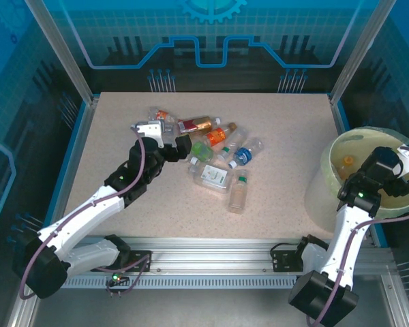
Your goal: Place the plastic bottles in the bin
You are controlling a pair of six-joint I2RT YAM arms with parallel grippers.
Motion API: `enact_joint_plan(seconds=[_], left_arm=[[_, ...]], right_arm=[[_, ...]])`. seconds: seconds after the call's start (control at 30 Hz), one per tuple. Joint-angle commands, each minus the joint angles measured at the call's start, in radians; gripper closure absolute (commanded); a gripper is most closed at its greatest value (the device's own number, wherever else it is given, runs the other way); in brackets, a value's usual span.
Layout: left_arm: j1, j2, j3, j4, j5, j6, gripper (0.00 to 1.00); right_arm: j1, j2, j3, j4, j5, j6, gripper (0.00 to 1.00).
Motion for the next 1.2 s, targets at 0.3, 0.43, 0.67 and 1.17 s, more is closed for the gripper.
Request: enact_joint_plan(seconds=[0.3,0.43,0.67,1.17], left_arm=[[0.051,-0.018,-0.024,-0.062,-0.072,-0.101,0.01],[0.081,-0.017,-0.037,-0.063,-0.057,-0.150,0.01],[0.102,-0.019,-0.040,-0.071,-0.044,-0.174,0.01],[0.136,-0.012,-0.043,-0.123,-0.051,-0.266,0.01]], right_arm=[[0.051,-0.114,0.166,-0.263,-0.202,0.182,0.11],[0.134,-0.132,0.197,-0.303,-0.215,0.191,0.09],[0.272,-0.091,0.286,-0.323,-0.474,0.204,0.02],[0.871,0.198,0.425,-0.289,-0.523,0.175,0.00]])
